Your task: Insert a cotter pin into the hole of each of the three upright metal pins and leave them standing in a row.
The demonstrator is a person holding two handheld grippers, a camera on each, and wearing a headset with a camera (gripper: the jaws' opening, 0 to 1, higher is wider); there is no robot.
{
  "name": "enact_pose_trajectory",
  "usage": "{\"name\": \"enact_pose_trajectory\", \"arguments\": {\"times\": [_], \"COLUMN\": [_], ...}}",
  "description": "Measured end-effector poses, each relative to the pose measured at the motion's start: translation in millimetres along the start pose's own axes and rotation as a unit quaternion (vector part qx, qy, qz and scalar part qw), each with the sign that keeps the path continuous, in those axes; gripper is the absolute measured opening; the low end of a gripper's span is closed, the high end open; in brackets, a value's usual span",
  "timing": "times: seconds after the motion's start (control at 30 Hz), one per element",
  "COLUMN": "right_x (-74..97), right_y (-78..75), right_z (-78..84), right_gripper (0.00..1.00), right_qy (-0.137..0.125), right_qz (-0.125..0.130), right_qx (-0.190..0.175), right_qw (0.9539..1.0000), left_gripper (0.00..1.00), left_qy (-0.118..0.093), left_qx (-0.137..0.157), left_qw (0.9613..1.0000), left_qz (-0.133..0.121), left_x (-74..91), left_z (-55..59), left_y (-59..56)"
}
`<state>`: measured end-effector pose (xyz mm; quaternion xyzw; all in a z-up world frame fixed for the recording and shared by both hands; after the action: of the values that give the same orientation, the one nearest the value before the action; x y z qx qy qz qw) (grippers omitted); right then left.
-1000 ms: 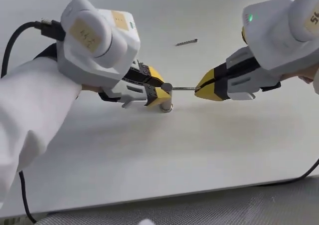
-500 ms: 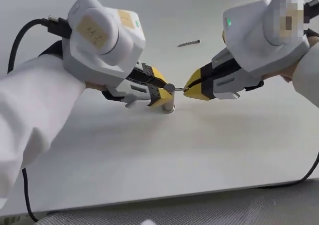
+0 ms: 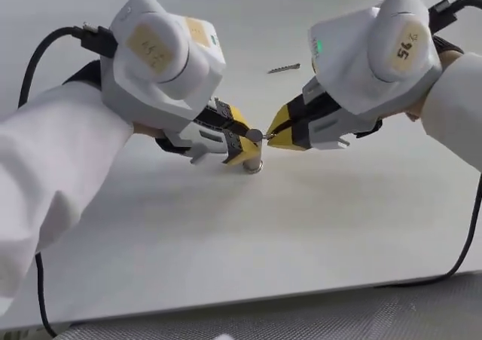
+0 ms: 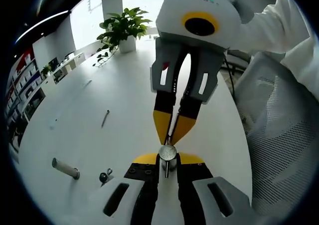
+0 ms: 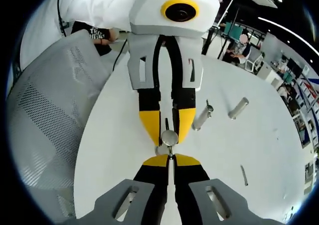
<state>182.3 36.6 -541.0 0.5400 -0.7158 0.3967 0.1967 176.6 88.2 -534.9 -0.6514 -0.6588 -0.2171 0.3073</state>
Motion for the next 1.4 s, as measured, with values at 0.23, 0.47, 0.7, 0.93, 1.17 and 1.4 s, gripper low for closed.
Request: {"name": "enact_pose_trajectory", "arguments": {"times": [0.23, 0.47, 0.7, 0.93, 1.17, 1.4], "right_x": [-1.8, -0.3, 3.1, 7.6, 5.5, -1.6], "right_y": [0.7, -1.1, -2.8, -2.9, 1.2, 4.6], "right_z": [-4.2, -3.8, -6.1, -9.9, -9.9, -11.9], "right_gripper": [0.0, 0.09, 0.19, 0.23, 0.23, 0.23], "right_qy": [0.001, -0.003, -0.008, -0.027, -0.028, -0.034], "right_qz": [-0.01, -0.006, 0.0, -0.002, -0.007, -0.015], "right_qx": [0.017, -0.008, -0.026, -0.072, -0.086, -0.1], "right_qw": [0.9998, 0.9999, 0.9996, 0.997, 0.9959, 0.9943], "left_gripper": [0.11, 0.11, 0.28, 0.5, 0.76, 0.89], "left_qy": [0.003, -0.005, -0.019, -0.057, -0.091, -0.122], "left_qx": [-0.002, -0.002, -0.024, -0.001, 0.043, 0.085], "left_qw": [1.0, 1.0, 0.9995, 0.9984, 0.9947, 0.9886], "left_qz": [0.0, -0.001, -0.008, -0.005, 0.022, 0.024], "left_x": [0.5, 1.1, 9.6, 23.5, 33.1, 36.1], "left_z": [0.2, 0.0, -2.6, 1.2, 11.3, 29.3], "left_y": [-0.3, 0.0, -1.2, -7.1, -25.0, -41.4]}}
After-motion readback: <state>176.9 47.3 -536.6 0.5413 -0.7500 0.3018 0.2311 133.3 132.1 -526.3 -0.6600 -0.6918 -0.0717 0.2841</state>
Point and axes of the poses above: the centre of the closed fingertips' face, and the gripper's own axes: x roughly backward along the fingers, y roughly to its left, z roughly out of its underside, the point moved 4 cm from there along x, roughly backward along the fingers, and after that the axes turned 12 degrees about z, right-handed, at the moved point
